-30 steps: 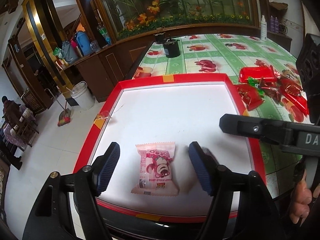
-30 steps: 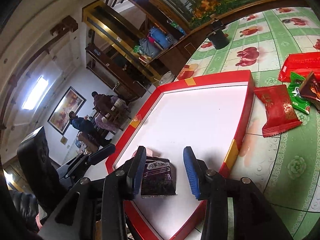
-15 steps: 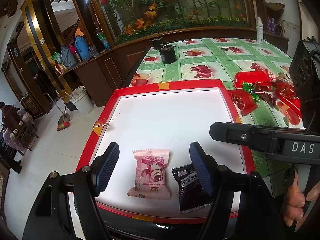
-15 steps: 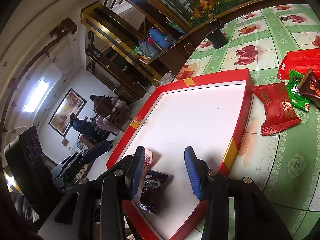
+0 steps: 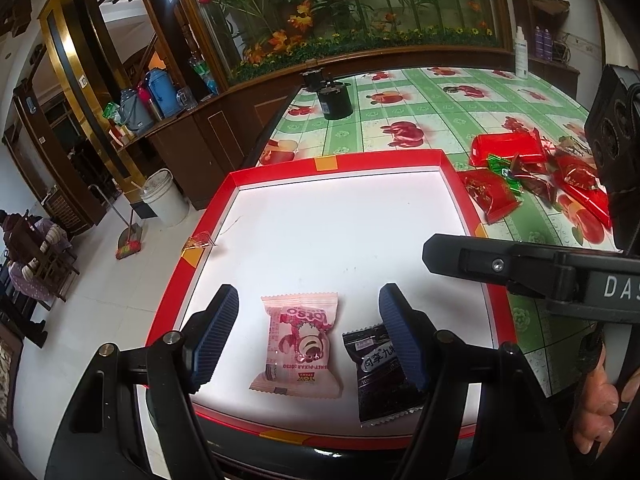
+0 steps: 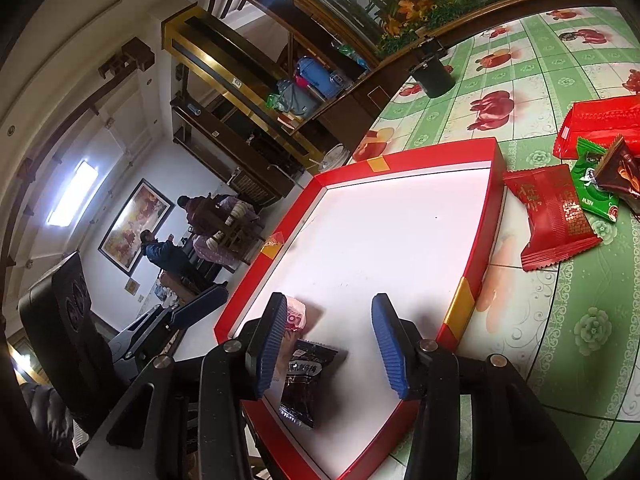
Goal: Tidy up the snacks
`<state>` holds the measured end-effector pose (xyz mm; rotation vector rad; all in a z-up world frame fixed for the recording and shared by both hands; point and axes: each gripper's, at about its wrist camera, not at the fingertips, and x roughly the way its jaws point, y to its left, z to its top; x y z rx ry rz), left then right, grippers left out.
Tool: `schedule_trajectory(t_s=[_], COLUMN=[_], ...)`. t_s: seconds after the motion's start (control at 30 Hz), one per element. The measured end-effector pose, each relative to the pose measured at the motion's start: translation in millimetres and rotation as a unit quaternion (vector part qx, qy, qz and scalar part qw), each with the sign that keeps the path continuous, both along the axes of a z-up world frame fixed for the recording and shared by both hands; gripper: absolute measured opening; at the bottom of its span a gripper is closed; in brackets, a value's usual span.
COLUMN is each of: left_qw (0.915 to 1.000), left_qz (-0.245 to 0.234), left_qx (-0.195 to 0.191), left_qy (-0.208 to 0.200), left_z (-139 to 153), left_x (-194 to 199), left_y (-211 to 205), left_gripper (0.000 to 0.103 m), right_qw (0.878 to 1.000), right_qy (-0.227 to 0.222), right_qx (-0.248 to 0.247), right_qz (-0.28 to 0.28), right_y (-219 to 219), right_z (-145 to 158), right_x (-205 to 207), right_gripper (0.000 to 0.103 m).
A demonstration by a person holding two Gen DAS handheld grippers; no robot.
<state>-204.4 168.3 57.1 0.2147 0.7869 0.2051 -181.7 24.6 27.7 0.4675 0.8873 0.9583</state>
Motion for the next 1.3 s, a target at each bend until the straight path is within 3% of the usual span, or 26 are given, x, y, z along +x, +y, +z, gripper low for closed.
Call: schedule_trajectory(t_s=[0.2,0.33,0.4,0.5,0.63,0.77,0.87,1.03,1.23,1.3], left_qw=[0.9997,0.9979,0.9964,0.9932,0.9874,0.9811,0.9783,0.9773,0.9752,0.9739], left_qz=[-0.024,-0.064,-0.084,-0.115,-0.157,-0.192,-0.205,-0.208,-0.212,-0.217], left_qx=[0.0,0.01,0.01,0.017,0.019,0.023,0.025,0.021,0.009,0.005], left_qy=[0.0,0.0,0.001,0.001,0.006,0.014,0.019,0.035,0.063,0.068], left_z=[4.6,7.7,9.3,11.3,12.7,13.6,17.8,21.6,15.5,14.6], left_x=[0.9,4.6,8.1,11.0,15.3,20.3,30.1,52.3,81.7,90.1], left_y=[-17.8,-49.9,-65.2,-93.0,-129.1,-158.7,-171.1,-182.0,-200.2,-209.3], left_gripper=[0.073,0.073,0.073,0.074,0.079,0.079,0.079,0.079,0.079,0.079], right_qw=[0.999,0.992,0.984,0.964,0.939,0.939,0.94,0.931,0.928,0.926], right_qy=[-0.038,-0.082,-0.098,-0.098,-0.07,-0.026,-0.022,-0.019,-0.047,-0.047], right_qx=[-0.005,0.002,-0.019,-0.064,-0.155,-0.195,-0.227,-0.287,-0.321,-0.331], right_qz=[-0.015,-0.096,-0.148,-0.238,-0.298,-0.282,-0.254,-0.226,-0.183,-0.173], right_y=[-32.7,-115.2,-157.0,-223.9,-270.8,-285.4,-273.6,-253.9,-236.6,-233.1], right_z=[19.0,43.9,50.4,50.1,38.0,21.7,15.4,-7.4,-7.6,-6.5], right_x=[-12.6,-18.7,-20.0,-19.2,-3.9,24.3,38.3,54.7,42.1,37.2], right_gripper=[0.047,0.047,0.057,0.058,0.058,0.058,0.057,0.053,0.033,0.031])
